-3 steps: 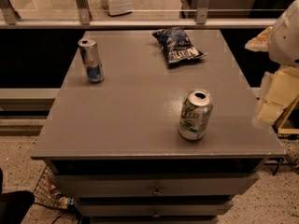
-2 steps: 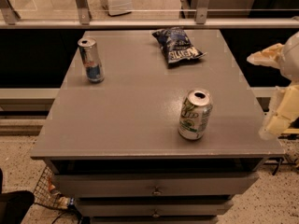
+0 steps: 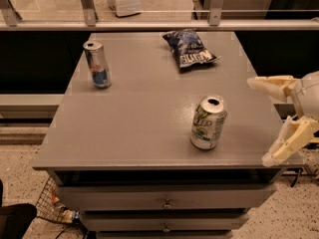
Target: Move 7up can near blue chip bag
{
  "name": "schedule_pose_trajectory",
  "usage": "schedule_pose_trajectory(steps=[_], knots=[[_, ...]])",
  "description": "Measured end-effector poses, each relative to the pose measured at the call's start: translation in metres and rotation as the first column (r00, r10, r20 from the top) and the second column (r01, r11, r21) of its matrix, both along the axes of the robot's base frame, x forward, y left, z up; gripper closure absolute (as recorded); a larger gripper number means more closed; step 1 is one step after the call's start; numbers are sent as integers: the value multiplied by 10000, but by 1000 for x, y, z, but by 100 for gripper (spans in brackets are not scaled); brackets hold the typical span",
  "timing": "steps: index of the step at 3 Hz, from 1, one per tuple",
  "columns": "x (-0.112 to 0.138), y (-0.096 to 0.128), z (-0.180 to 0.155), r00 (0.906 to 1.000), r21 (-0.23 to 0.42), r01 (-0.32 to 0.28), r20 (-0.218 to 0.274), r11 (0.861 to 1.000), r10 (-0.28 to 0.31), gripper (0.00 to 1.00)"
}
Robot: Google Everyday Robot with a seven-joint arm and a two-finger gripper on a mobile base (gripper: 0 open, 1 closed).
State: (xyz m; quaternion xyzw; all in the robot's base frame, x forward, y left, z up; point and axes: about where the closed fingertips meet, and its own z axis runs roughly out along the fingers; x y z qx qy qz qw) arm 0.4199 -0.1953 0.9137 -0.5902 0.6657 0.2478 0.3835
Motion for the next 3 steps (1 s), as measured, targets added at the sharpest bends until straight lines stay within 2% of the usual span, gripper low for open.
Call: schedule_pose_trajectory(steps=[1,2,3], knots=[[-1,16,4,9996,1778,-235,224,9838,198,0],[2,33,1,9986,3046,-444,401,9515,338,0],[2,36,4,9983,3201,-501,437,9461,380,0]])
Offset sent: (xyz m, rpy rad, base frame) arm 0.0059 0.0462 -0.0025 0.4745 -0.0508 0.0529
